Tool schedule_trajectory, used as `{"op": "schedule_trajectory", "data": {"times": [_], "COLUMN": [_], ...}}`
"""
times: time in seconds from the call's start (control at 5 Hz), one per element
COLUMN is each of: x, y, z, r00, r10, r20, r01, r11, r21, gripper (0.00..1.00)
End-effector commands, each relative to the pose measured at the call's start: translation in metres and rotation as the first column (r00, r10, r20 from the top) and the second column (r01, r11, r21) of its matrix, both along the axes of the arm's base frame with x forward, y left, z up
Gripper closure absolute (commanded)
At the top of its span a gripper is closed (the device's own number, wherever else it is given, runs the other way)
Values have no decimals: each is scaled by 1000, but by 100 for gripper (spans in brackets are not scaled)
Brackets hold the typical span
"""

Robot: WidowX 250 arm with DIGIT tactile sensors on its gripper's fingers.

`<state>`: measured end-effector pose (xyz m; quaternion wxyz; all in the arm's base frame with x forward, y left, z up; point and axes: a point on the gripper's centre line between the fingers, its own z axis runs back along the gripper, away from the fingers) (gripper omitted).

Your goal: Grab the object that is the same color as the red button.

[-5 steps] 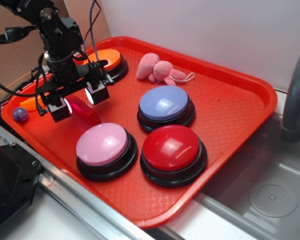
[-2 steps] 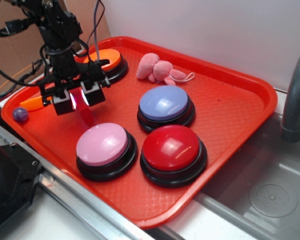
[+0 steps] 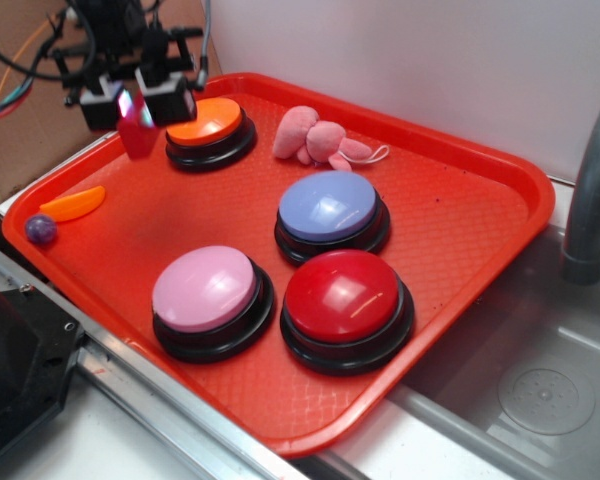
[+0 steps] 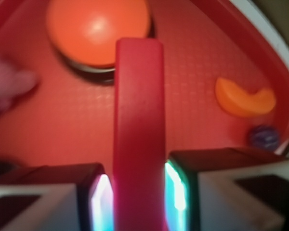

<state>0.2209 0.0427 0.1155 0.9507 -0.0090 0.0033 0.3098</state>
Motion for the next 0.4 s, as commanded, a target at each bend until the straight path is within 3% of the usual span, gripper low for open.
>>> {"op": "schedule_trajectory", "data": {"times": [0.0, 0.2], "x": [2, 0], "y": [-3, -5], "z": [65, 57], "r00": [935, 943], "r10": [-339, -326], "r20": [103, 71], "r01": [349, 332], "r11": [932, 939], "r21": [-103, -90], "gripper": [100, 100]}}
